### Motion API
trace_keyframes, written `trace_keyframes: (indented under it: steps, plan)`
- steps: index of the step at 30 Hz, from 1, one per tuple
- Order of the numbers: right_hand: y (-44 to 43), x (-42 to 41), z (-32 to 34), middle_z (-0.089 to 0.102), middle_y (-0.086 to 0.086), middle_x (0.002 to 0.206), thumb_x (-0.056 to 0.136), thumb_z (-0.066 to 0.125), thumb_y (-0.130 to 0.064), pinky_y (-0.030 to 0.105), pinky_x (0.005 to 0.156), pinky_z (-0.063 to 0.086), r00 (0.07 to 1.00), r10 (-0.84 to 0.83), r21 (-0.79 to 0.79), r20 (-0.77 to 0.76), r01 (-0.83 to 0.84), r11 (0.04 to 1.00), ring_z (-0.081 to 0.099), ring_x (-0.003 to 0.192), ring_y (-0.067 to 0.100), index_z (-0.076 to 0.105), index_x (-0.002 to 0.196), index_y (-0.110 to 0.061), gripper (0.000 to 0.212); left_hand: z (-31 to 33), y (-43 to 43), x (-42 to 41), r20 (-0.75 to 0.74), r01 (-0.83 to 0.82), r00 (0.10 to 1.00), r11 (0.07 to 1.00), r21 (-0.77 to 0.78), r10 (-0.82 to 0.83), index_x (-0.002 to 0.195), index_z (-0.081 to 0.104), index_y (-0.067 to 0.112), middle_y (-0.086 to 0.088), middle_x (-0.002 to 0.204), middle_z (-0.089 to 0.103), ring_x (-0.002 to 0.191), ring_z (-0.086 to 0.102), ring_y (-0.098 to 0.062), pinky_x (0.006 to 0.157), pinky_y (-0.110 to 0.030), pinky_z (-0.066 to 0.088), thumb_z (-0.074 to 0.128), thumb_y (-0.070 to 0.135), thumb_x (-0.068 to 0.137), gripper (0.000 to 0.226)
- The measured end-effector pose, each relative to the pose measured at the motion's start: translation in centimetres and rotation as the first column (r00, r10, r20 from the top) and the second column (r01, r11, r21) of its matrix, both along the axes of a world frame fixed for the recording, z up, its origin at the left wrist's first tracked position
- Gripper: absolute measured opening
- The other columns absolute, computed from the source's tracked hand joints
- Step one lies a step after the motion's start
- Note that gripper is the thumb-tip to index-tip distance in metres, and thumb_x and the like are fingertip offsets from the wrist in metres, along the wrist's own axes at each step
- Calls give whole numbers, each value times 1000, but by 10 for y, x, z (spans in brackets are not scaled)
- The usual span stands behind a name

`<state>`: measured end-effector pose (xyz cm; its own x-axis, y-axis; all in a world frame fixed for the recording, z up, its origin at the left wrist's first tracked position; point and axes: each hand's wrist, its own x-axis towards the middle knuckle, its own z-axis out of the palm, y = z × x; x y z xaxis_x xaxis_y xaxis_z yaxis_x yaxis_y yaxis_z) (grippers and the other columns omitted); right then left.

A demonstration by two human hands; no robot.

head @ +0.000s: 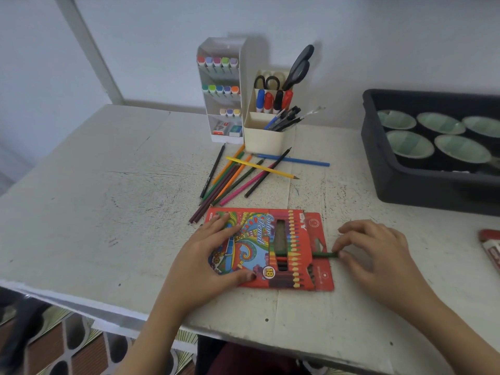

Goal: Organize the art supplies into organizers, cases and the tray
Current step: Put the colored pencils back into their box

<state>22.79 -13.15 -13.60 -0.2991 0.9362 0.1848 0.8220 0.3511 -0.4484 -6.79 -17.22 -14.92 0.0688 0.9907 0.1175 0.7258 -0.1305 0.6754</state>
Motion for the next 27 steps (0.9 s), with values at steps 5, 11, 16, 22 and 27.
trace_keyframes:
  steps: [5, 11, 16, 22, 27]
  plan:
    - [-1, -21, -7, 55, -17, 101, 75, 60, -32, 35, 88, 27, 993, 40, 21, -114, -38, 999, 51, 94, 9, 67, 78, -36, 8, 0, 0, 0, -4, -4, 1000, 1000, 5, 4, 127, 41, 55, 33, 142, 25, 128, 10, 26, 103, -9, 13, 62, 79, 52, 81]
    - [-6, -20, -6, 52, -19, 107, 77, 56, -37, 30, 91, 23, 984, 2, -4, -178, -3, 1000, 46, 100, -3, 67, 81, -36, 12, -1, 0, 0, 2, -4, 1000, 1000, 15, 4, 129, 42, 53, 30, 144, 27, 132, 13, 21, 106, -13, 16, 62, 79, 53, 82]
    - [-5, -11, -3, 46, -28, 108, 72, 60, -38, 34, 91, 24, 992, 4, -48, -126, -11, 999, 45, 99, -1, 59, 75, -47, 10, -1, 0, 0, 3, -2, 1000, 1000, 20, 2, 129, 43, 52, 32, 143, 26, 130, 12, 24, 101, -3, 11, 62, 78, 53, 83]
    - [0, -22, -9, 50, -23, 110, 71, 63, -38, 34, 88, 25, 987, 37, -42, -157, -44, 998, 46, 100, 6, 68, 73, -37, 5, 0, -1, 0, 3, 2, 1000, 1000, 15, -2, 128, 43, 52, 32, 142, 26, 130, 12, 25, 100, 2, 9, 64, 76, 52, 82]
    - [5, -30, -8, 54, -20, 108, 70, 64, -36, 36, 88, 28, 983, 70, -25, -172, -75, 997, 46, 101, 8, 70, 73, -35, 7, -1, -1, 1, 7, -13, 1000, 1000, 21, 13, 127, 44, 52, 31, 142, 28, 130, 14, 24, 101, 1, 10, 66, 73, 53, 80]
